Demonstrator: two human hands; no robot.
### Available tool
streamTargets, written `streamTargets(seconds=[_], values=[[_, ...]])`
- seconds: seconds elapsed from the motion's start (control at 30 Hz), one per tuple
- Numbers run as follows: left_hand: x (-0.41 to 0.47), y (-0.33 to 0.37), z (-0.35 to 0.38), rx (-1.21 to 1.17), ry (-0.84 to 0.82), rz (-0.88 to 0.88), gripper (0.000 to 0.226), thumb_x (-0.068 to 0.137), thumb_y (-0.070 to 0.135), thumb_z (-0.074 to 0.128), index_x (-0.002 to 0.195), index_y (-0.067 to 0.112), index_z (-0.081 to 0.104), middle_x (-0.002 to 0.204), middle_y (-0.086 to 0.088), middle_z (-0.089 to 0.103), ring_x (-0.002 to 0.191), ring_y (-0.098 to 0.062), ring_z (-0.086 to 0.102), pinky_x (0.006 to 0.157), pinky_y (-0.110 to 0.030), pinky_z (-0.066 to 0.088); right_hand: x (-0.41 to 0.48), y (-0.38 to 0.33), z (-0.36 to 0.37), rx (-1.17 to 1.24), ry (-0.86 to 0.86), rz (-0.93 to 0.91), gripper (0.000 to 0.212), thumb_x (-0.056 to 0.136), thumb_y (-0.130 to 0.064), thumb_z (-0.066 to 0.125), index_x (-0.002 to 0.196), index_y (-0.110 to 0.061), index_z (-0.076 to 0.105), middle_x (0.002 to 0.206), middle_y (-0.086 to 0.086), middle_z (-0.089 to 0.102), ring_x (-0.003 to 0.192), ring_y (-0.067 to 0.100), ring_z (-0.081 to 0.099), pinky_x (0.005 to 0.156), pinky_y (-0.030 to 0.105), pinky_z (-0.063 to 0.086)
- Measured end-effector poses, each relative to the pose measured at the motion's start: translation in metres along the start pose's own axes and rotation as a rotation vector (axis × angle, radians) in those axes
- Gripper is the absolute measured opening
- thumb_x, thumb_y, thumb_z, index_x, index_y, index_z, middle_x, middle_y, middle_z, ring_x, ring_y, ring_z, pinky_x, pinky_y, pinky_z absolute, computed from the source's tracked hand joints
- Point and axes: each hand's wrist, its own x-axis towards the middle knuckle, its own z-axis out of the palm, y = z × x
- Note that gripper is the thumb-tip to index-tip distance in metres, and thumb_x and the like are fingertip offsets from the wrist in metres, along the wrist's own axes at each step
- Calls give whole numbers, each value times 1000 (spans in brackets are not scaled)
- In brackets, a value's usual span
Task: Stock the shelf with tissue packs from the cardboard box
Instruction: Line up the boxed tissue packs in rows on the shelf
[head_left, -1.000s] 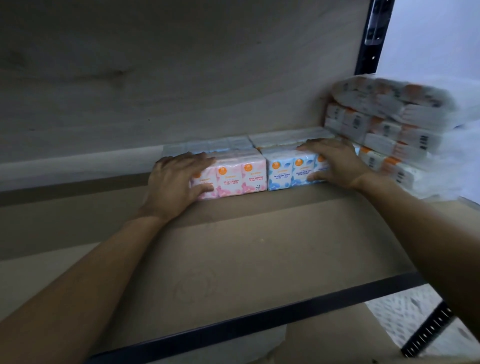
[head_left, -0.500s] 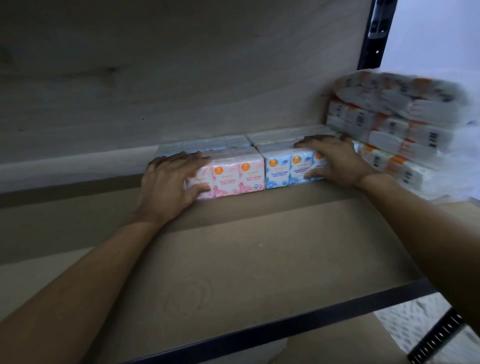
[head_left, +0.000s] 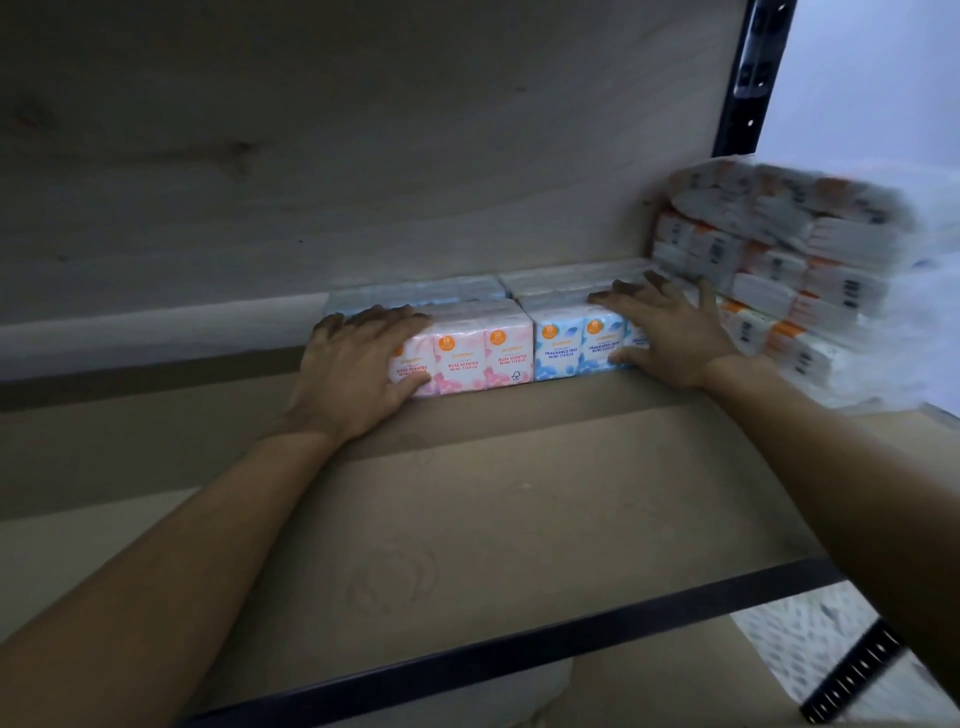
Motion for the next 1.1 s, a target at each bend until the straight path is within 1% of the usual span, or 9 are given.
streamTargets(seconds=[0.07,0.23,0.43,0.57,0.67,0.8,0.9,0.97,1.1], values=[[1,4,-3,58,-32,-10,65,80,51,66,139,30,47,143,1,52,133,-22,47,110,-52,26,-1,-6,-4,-18,-20,20,79,85,-46,65,148,-46,18,160,-7,19,149,20,8,115,59,-1],[1,10,-5,74,-166,-58,69,89,54,51,150,35,24,157,3,31,145,-21,28,118,-53,9,-9,-20,-14,-7,-65,74,80,87,-42,63,150,-42,13,161,-6,13,148,19,7,115,56,3],[0,19,-16,-18,-282,-119,68,94,55,41,152,37,11,162,3,13,149,-21,10,120,-49,4,-27,-33,-26,56,-143,96,78,92,-46,54,152,-39,5,163,-5,3,149,20,3,118,51,7],[-3,28,-24,-81,-335,-167,67,95,54,40,152,39,9,163,5,5,150,-19,2,121,-45,2,-46,-42,-30,97,-168,80,78,92,-42,54,152,-39,4,163,-5,-4,150,17,-4,120,47,0],[-11,37,-37,-168,-387,-215,64,97,55,36,152,39,7,163,7,-2,150,-16,-4,121,-44,0,-61,-48,-37,135,-208,73,80,92,-43,54,152,-37,3,163,-4,-5,150,17,-5,120,48,6],[-33,57,-56,-254,-433,-239,62,98,54,34,152,40,7,163,6,-3,150,-14,-4,121,-42,-3,-89,-65,-49,171,-249,99,78,91,-52,54,153,-29,13,162,1,9,149,22,12,119,44,19],[-51,80,-71,-296,-434,-227,63,97,55,35,153,37,11,163,5,3,150,-18,4,121,-45,5,-116,-80,-60,230,-269,145,72,92,-53,52,151,-25,23,159,4,24,144,25,26,116,40,23],[-63,98,-84,-353,-436,-214,63,97,54,37,153,35,15,163,3,6,149,-20,8,121,-45,9,-134,-88,-67,266,-270,159,68,92,-53,51,149,-22,30,155,5,32,142,25,30,115,38,24],[-87,133,-110,-462,-467,-194,61,97,56,37,152,36,19,162,5,10,149,-20,12,121,-46,10,-178,-96,-81,362,-262,206,64,92,-52,53,146,-22,37,153,4,37,140,23,33,115,35,24]])
